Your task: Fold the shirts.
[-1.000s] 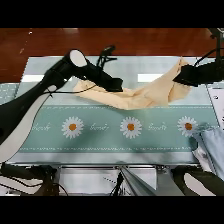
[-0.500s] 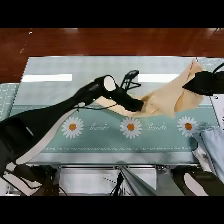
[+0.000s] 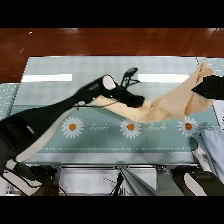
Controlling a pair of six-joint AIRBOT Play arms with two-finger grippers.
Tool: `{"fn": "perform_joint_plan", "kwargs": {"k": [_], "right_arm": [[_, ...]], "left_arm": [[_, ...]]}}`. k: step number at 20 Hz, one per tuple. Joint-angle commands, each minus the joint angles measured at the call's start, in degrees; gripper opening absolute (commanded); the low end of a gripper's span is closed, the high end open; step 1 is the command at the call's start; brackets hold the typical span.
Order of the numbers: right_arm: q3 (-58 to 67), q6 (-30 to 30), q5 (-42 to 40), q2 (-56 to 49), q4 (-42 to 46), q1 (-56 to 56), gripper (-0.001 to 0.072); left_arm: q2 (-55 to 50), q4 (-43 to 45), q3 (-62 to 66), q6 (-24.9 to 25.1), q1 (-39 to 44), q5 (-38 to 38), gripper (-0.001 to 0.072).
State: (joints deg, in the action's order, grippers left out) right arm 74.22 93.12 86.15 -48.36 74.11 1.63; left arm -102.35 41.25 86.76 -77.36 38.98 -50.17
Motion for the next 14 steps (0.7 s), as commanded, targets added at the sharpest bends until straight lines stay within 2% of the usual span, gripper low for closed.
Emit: {"fn": "perform_joint_plan", "kwargs": {"k": [1,5,9,14], "right_arm": [[0.0,-1.2,-2.5,-3.9,3.7,-4.0,0.0018],[0.0,2.0,-12.3,-12.9,4.3,-13.9,0.0018],[0.0,2.4,-27.1,-23.3,1.6,-22.4,0.0018],[0.0,2.2,-44.6,-36.2,-8.5,-30.0,0.0019]], "left_arm": [[8.1,8.0,0.1,0.2,-9.9,-3.9,0.0017],[22.4,8.9,0.1,0.2,-23.4,-7.2,0.0018],[37.6,8.9,0.1,0.2,-34.6,-8.0,0.0019],[48.3,9.0,0.0,0.2,-39.1,-17.1,0.0019]]}}
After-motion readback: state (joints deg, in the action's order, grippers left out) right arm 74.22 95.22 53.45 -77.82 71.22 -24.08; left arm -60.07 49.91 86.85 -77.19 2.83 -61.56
